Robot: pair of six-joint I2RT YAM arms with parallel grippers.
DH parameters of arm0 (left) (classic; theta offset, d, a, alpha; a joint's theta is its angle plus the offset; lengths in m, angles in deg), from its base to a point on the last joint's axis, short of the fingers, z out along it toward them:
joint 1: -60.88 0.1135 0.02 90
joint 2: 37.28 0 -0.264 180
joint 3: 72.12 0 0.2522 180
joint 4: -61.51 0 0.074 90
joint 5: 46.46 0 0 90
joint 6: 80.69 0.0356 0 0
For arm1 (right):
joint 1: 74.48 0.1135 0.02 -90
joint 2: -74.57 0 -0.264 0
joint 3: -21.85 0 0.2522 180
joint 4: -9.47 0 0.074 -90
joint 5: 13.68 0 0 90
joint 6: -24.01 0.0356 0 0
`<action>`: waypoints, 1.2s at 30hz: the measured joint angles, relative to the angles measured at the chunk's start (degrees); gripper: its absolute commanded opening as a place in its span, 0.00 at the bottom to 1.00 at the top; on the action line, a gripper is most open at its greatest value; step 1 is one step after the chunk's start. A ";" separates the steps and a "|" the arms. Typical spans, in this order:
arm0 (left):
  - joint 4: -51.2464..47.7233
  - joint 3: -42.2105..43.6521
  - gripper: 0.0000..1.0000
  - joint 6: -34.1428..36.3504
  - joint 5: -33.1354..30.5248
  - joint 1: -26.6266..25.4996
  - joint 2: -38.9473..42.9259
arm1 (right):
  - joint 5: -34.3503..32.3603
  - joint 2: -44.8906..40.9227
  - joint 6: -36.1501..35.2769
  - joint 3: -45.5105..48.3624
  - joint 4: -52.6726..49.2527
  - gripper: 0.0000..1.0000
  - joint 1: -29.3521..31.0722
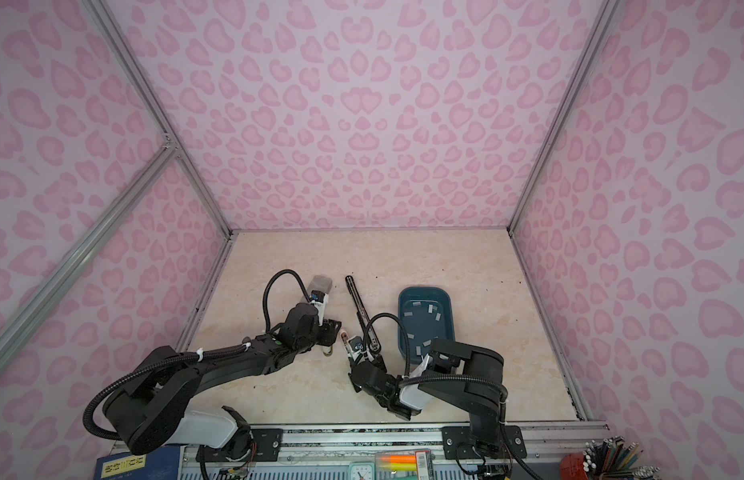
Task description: Load the staples into the stapler
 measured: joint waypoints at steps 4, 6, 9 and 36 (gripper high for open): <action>1.27 1.33 0.51 1.16 0.28 -1.97 1.14 | 0.37 0.11 0.04 0.11 0.44 0.22 -0.26; 1.64 2.73 0.51 1.73 0.59 -2.27 2.43 | 0.76 0.22 0.20 0.33 1.05 0.22 -0.57; 2.64 4.85 0.51 2.10 0.90 -2.97 4.55 | 1.84 0.24 0.42 0.92 2.25 0.22 -1.07; 8.59 10.45 0.44 3.89 5.18 -7.26 9.09 | 5.64 -4.90 0.83 4.22 0.57 0.54 -1.73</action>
